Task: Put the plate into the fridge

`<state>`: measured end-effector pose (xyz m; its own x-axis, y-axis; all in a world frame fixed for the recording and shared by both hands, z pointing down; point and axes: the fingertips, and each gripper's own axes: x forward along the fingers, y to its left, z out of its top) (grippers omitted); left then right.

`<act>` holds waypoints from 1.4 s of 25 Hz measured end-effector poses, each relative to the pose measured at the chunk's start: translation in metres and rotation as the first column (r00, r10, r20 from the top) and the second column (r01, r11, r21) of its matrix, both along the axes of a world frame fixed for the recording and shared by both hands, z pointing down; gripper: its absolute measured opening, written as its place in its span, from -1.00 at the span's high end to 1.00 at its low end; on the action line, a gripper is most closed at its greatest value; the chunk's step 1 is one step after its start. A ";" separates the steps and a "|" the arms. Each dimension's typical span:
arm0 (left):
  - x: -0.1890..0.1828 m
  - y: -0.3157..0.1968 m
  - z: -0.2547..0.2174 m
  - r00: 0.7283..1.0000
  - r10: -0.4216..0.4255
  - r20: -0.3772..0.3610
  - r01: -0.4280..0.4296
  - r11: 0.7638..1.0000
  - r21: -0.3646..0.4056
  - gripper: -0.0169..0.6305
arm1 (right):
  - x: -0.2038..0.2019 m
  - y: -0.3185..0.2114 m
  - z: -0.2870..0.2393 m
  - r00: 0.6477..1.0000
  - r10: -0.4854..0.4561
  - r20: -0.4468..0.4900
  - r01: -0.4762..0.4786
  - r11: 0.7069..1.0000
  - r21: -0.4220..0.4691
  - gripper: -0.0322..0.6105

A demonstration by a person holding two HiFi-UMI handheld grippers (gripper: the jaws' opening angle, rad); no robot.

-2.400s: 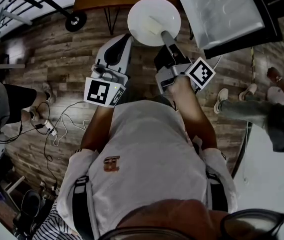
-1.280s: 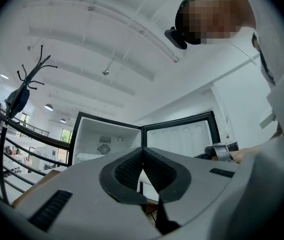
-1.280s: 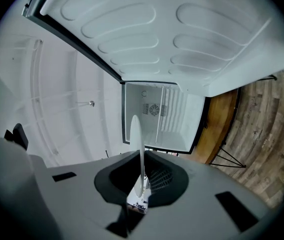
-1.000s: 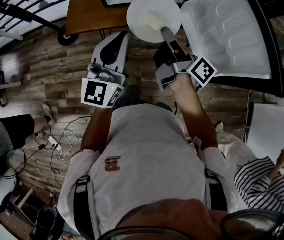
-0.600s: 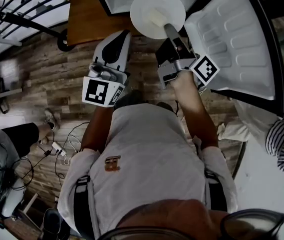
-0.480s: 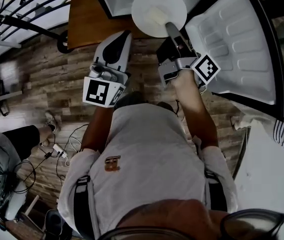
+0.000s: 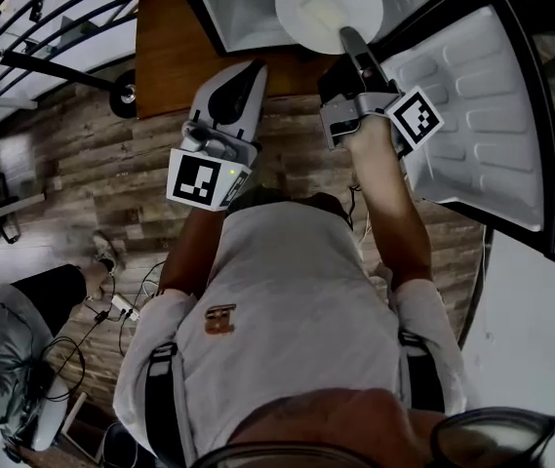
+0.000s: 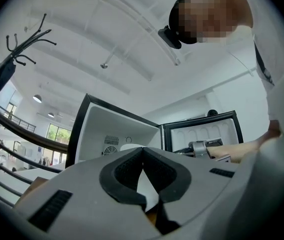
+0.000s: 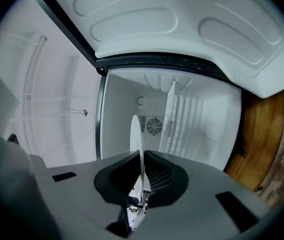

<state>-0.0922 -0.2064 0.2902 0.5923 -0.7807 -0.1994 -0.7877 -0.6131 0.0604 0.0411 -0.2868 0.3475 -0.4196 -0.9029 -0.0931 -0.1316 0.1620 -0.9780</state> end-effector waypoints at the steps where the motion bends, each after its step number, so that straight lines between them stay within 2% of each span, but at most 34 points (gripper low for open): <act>1: -0.002 0.000 0.002 1.000 0.005 -0.004 -0.005 1.000 0.000 0.89 | 0.000 -0.004 0.001 1.000 0.010 -0.008 -0.010 1.000 -0.002 0.76; 7: -0.005 0.013 0.013 0.999 0.033 -0.004 -0.033 0.999 -0.001 0.89 | 0.003 -0.010 0.002 0.998 0.036 -0.052 -0.036 0.999 -0.009 0.76; 12: -0.010 0.003 0.020 0.999 0.045 -0.013 -0.045 0.999 -0.009 0.89 | -0.001 -0.031 0.012 0.996 0.052 -0.071 -0.056 0.997 -0.046 0.76; 18: -0.017 -0.007 0.024 0.998 0.059 -0.029 -0.060 0.998 -0.027 0.89 | -0.007 -0.052 0.019 0.995 0.075 -0.070 -0.082 0.992 -0.100 0.76; 24: -0.007 0.011 0.025 0.998 0.057 -0.029 -0.057 0.998 -0.014 0.89 | 0.005 -0.036 0.023 0.994 0.094 -0.058 -0.099 0.990 -0.097 0.76; 27: -0.008 0.000 0.027 0.998 0.053 -0.035 -0.054 0.998 -0.020 0.89 | 0.004 -0.051 0.025 0.994 0.099 -0.055 -0.104 0.989 -0.109 0.76; 31: 0.008 -0.022 0.025 0.999 0.029 -0.034 -0.029 0.999 -0.027 0.89 | 0.020 -0.077 0.025 0.995 0.093 -0.039 -0.097 0.986 -0.134 0.76; 35: 0.018 -0.022 0.007 0.999 0.011 -0.038 -0.012 1.000 -0.025 0.89 | 0.028 -0.076 0.009 0.995 0.096 -0.009 -0.096 0.984 -0.147 0.76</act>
<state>-0.0743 -0.2285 0.2974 0.5941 -0.7786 -0.2023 -0.7772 -0.6204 0.1051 0.0695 -0.3628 0.3560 -0.3302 -0.9429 0.0441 -0.1410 0.0031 -0.9900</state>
